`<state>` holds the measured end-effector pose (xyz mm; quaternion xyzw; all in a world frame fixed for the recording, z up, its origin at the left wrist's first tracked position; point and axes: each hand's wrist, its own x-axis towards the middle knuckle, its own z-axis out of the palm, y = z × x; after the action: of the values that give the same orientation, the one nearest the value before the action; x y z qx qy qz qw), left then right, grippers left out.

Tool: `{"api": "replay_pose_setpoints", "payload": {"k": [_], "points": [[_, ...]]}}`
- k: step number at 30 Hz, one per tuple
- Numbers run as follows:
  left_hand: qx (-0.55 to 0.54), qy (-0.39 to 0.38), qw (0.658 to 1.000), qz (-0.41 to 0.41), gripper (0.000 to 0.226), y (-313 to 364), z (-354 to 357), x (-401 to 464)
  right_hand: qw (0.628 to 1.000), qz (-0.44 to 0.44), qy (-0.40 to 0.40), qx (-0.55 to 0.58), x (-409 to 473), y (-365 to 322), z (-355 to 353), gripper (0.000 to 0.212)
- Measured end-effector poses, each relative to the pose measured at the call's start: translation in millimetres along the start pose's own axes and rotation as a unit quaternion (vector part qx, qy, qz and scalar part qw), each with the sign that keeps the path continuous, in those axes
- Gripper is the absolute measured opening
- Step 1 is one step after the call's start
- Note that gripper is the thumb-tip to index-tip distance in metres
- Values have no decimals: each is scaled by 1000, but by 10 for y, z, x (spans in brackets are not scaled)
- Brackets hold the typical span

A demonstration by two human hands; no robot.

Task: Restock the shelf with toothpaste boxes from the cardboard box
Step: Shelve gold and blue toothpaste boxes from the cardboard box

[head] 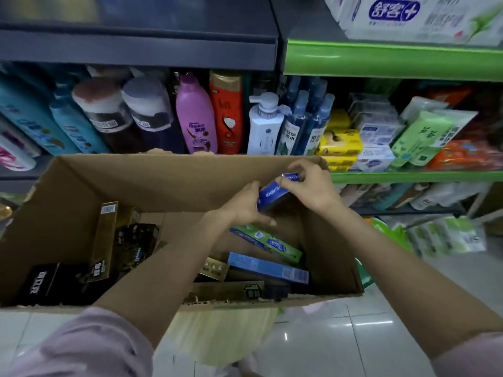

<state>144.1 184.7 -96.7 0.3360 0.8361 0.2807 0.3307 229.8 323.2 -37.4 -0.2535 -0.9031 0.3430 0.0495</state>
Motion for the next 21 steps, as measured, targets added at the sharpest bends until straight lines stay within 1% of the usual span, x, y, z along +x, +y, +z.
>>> {"api": "replay_pose_setpoints", "payload": {"k": [2,4,6,8,10,12,14,16,18,19,21], "points": [[-17,64,998,9,59,-28,-117,-78,996,18,20,85,16,-33,-17,37],[-7,106,994,34,50,-37,-292,-197,992,27,22,125,39,-116,-39,38],[2,129,990,58,44,-6,-494,-352,996,-4,29,84,44,-245,-78,39],[25,151,985,75,45,44,-686,-528,997,-64,42,17,30,-414,-123,37],[51,175,980,83,50,111,-875,-724,992,-126,29,8,-13,-606,-184,39],[72,194,975,75,57,187,-1077,-913,985,-164,7,61,-56,-807,-260,52],[80,227,968,70,62,276,-1279,-1107,972,-178,15,150,-79,-1048,-338,62],[44,280,956,72,52,368,-1461,-1280,953,-157,33,257,-59,-1313,-387,64],[-31,334,939,79,35,445,-1614,-1390,933,-133,9,335,-23,-1577,-395,58],[-77,352,929,84,30,491,-1688,-1439,925,-135,-19,354,-14,-1713,-386,50],[-148,367,912,105,27,586,-1869,-1515,908,-159,-86,377,-15,-2011,-367,25]]}}
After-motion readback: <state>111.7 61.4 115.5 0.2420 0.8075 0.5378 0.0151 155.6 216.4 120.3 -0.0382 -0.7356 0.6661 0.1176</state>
